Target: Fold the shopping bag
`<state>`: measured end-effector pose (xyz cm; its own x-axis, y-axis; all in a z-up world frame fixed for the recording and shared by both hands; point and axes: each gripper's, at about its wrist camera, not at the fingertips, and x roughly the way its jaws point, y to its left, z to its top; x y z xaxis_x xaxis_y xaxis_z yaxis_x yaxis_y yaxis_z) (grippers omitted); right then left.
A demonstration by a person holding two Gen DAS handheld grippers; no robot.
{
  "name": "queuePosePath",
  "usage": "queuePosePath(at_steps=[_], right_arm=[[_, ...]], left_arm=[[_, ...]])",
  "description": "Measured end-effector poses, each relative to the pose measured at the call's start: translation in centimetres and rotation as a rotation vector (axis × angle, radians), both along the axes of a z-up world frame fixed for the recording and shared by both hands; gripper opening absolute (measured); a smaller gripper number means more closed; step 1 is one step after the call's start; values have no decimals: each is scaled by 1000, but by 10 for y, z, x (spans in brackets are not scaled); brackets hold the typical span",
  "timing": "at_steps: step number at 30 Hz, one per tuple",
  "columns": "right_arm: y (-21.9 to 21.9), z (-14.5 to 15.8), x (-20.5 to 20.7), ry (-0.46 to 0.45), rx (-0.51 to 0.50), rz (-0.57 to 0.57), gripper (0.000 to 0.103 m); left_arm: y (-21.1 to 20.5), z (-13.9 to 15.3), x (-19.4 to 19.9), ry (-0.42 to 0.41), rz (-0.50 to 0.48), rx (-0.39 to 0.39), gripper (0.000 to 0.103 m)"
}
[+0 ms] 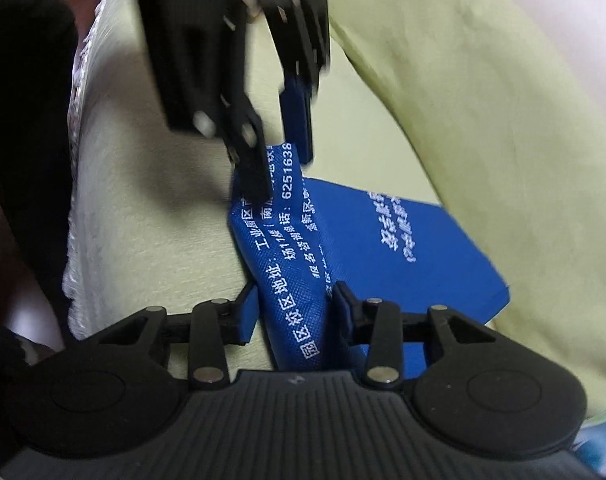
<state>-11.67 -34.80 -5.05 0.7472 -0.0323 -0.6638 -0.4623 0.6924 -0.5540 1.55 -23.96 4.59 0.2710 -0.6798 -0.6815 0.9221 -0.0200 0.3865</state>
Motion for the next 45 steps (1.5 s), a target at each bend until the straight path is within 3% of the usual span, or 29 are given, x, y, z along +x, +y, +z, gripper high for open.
queuePosePath(at_steps=[3,7,16,21,24,33,37,42,45], right_arm=[[-10,9,9,48,94,-40,36],[-19,11,21,118,173,-73,36],[-53,20,47,273,397,-126,37],[-67,28,49,335,506,-144,37],[-72,31,51,365,542,-149,37],[-103,28,75,432,708,-211,34],[-94,31,67,366,672,-256,38],[-60,33,38,199,461,-243,44],[-61,31,33,191,450,-214,44]], left_arm=[[4,-7,-24,-174,-134,45,46],[-10,-19,-25,-216,-175,69,48],[-28,-9,8,-30,-169,77,47],[-28,-7,9,-37,-249,124,48],[-34,-4,17,-31,-237,138,49],[-64,1,75,275,-126,192,50],[-66,0,77,304,-132,197,50],[-67,-1,81,337,-139,209,53],[-66,-5,81,359,-140,222,55]])
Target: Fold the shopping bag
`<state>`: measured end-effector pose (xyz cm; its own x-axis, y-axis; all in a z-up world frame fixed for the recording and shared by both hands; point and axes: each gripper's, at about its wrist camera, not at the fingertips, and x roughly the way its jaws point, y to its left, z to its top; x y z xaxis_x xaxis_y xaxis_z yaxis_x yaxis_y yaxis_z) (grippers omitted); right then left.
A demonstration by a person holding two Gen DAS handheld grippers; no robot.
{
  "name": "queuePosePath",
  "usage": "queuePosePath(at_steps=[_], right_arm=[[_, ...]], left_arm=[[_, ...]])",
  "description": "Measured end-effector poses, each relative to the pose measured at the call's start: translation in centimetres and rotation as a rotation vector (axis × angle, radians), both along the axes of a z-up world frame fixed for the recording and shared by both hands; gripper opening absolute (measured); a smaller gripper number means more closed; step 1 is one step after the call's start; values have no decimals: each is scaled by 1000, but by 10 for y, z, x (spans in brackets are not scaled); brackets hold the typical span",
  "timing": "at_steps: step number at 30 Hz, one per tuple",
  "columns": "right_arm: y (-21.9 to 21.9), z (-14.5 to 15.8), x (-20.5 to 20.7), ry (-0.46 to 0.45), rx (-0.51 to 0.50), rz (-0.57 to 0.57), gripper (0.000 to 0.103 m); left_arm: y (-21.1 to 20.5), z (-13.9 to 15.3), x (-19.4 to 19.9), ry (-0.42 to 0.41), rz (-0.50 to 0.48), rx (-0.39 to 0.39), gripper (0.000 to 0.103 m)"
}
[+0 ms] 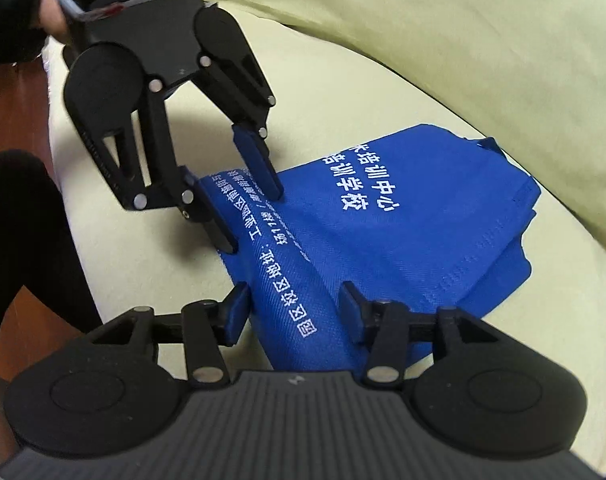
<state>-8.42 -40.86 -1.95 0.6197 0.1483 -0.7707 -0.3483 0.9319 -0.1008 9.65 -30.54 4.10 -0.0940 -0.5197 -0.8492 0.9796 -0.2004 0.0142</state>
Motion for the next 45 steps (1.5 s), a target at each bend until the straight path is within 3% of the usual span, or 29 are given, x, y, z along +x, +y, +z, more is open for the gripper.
queuePosePath(at_steps=[5,7,11,14,22,25,29,31,34,37,41,42,45], right_arm=[[-3,-6,-2,-18,-41,63,43],[-7,-12,5,-14,-10,45,43],[-20,-7,12,73,120,-2,39],[-22,-5,12,203,198,25,39],[-45,-11,30,321,339,-63,37],[-51,-11,36,358,359,-64,36],[-56,-7,43,418,376,-50,35],[-62,-8,50,456,399,-48,35],[-70,-9,56,504,440,-43,35],[-78,-13,59,537,489,-51,35],[-81,-18,57,541,518,-59,35],[-80,-19,57,540,522,-61,35],[-82,-21,56,539,537,-63,35]], left_arm=[[1,-3,-5,-3,-1,-3,54],[1,-3,-6,7,4,10,53],[11,1,-16,77,-31,74,49],[22,-2,-38,77,-89,112,47],[32,-1,-45,33,-10,45,51],[41,3,-57,-46,13,22,51],[64,17,-89,-274,11,-66,52],[75,23,-108,-377,-21,-144,52],[81,14,-132,-489,-128,-197,53],[75,-7,-151,-619,-191,-194,53],[68,-33,-161,-753,-196,-160,53],[65,-37,-159,-766,-195,-152,53],[52,-37,-145,-690,-145,-120,46]])
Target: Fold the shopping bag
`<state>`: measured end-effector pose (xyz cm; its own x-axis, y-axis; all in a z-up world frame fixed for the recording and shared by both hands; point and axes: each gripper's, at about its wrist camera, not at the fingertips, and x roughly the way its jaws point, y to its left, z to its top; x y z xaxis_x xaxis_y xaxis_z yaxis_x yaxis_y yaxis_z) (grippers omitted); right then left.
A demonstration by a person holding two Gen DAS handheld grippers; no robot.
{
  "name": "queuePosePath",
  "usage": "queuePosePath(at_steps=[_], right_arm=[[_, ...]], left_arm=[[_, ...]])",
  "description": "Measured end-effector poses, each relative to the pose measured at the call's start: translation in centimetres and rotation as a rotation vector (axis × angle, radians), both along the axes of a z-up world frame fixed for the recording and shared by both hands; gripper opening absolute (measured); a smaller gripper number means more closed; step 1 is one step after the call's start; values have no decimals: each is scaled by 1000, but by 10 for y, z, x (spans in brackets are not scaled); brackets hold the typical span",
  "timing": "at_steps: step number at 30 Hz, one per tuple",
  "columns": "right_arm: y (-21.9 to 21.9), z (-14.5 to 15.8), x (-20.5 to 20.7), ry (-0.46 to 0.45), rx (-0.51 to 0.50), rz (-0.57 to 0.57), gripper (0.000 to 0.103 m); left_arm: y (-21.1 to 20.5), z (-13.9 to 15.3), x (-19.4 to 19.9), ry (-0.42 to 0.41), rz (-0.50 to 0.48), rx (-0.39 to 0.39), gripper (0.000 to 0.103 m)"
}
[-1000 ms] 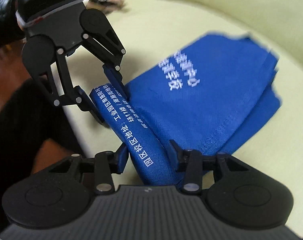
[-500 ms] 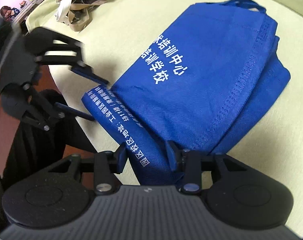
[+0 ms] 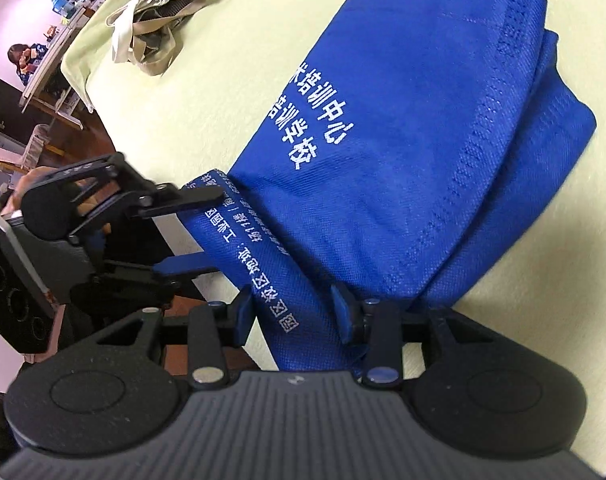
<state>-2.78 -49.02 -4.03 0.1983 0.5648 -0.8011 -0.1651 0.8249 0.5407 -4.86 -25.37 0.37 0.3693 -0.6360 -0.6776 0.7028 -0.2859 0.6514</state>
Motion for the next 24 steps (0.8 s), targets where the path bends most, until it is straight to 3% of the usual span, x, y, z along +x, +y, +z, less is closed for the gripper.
queuePosePath(at_steps=[4,6,8,9,12,15,17,21,24], right_arm=[[3,3,-6,-52,-8,-26,35],[15,11,-22,-153,-86,-20,38],[35,22,-44,-290,-237,8,52],[48,28,-58,-375,-338,33,54],[89,34,-103,-615,-614,152,54],[126,22,-139,-789,-843,315,53],[140,8,-148,-841,-958,390,51],[149,-19,-142,-844,-1109,463,39],[144,-23,-131,-830,-1080,416,34]], left_arm=[[-8,4,13,102,54,36,43],[-9,7,19,139,57,50,43],[-13,10,27,184,63,64,43],[-15,11,30,205,63,71,43],[-21,12,38,261,61,92,43],[-23,16,46,308,57,107,43],[-24,18,51,335,55,114,43],[-27,19,57,370,50,124,43],[-34,19,65,404,56,126,43]])
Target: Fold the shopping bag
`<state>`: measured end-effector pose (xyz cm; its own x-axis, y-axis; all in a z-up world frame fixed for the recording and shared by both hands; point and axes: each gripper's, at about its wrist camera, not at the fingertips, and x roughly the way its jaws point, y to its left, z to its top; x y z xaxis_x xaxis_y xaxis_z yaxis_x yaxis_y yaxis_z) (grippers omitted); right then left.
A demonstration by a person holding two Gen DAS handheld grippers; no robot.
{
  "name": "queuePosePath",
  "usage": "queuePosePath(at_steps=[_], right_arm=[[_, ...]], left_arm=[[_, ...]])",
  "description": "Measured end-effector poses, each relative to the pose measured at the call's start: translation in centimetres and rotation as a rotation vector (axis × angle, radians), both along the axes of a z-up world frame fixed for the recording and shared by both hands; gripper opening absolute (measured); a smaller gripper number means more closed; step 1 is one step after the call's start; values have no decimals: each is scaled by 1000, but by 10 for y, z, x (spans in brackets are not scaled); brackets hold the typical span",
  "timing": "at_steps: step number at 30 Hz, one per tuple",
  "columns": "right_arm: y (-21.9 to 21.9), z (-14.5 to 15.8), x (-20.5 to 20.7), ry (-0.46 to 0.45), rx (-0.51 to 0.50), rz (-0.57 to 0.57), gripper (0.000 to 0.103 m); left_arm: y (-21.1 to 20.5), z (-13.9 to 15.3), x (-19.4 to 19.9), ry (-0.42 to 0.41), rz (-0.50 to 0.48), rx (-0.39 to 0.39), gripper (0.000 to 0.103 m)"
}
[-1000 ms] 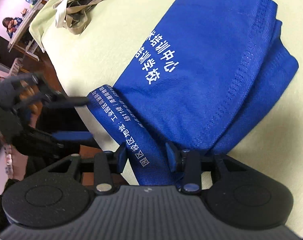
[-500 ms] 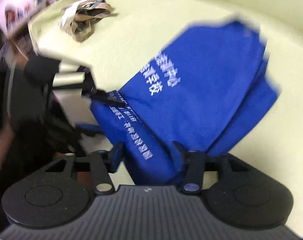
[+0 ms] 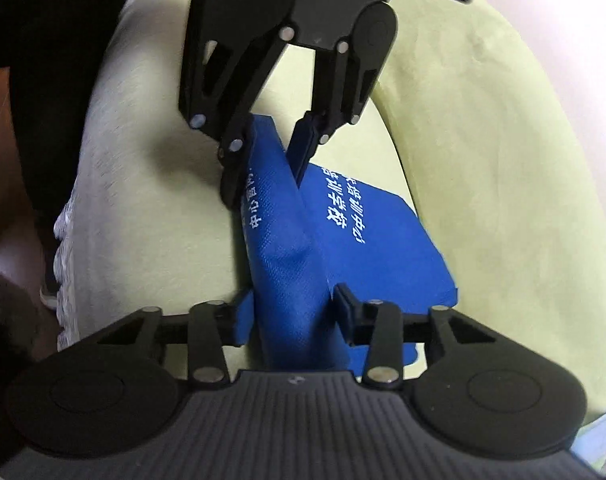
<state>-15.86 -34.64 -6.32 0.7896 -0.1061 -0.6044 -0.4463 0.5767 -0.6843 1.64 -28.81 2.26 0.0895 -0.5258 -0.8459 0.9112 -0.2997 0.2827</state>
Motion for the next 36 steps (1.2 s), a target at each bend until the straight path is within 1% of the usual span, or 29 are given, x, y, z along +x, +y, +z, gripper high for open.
queuePosePath(at_steps=[1,2,4,6,8,10,11,13,14,15,17,18,22,23,25,26,27,29,31,33,34,36], right_arm=[[-4,0,4,8,35,-18,32],[-10,2,9,26,94,-46,31],[-23,12,18,71,236,-114,30],[-29,23,25,141,329,-160,29],[-28,33,26,238,366,-150,29],[-27,42,24,357,402,-128,29],[-27,43,26,402,408,-124,29],[-31,44,35,461,420,-129,29],[-35,45,42,496,443,-136,29],[-40,47,51,534,471,-145,29],[-48,49,63,603,529,-165,29],[-53,50,68,635,553,-170,29],[-68,51,86,735,618,-188,29],[-71,51,90,758,632,-190,28],[-76,50,97,799,655,-187,28],[-80,49,100,820,673,-188,28],[-85,49,103,840,693,-189,28],[-92,47,107,870,730,-192,27],[-99,46,110,889,765,-198,27],[-105,45,110,901,797,-203,27],[-108,45,110,903,810,-204,26],[-113,44,108,900,842,-214,26]], left_arm=[[-2,0,3,20,11,1,43],[-3,0,6,41,23,1,43],[-2,2,8,75,38,8,42],[1,6,5,118,24,48,41],[8,6,-3,166,-17,97,41],[15,4,-11,180,-33,100,43],[17,3,-13,186,-31,97,41],[20,4,-11,201,2,73,41],[22,5,-10,206,25,57,42],[24,7,-9,204,43,43,43],[32,13,-9,174,60,20,46],[36,16,-9,159,69,9,47],[61,34,-16,56,86,-79,47],[63,37,-22,21,75,-113,45],[67,40,-38,-37,22,-164,45],[70,41,-47,-63,-11,-185,47],[71,40,-56,-93,-39,-201,47],[63,31,-68,-145,-67,-208,47],[53,23,-70,-146,-53,-202,47],[49,18,-66,-134,-18,-184,46],[46,17,-62,-120,5,-163,45],[36,15,-48,-63,50,-130,45]])
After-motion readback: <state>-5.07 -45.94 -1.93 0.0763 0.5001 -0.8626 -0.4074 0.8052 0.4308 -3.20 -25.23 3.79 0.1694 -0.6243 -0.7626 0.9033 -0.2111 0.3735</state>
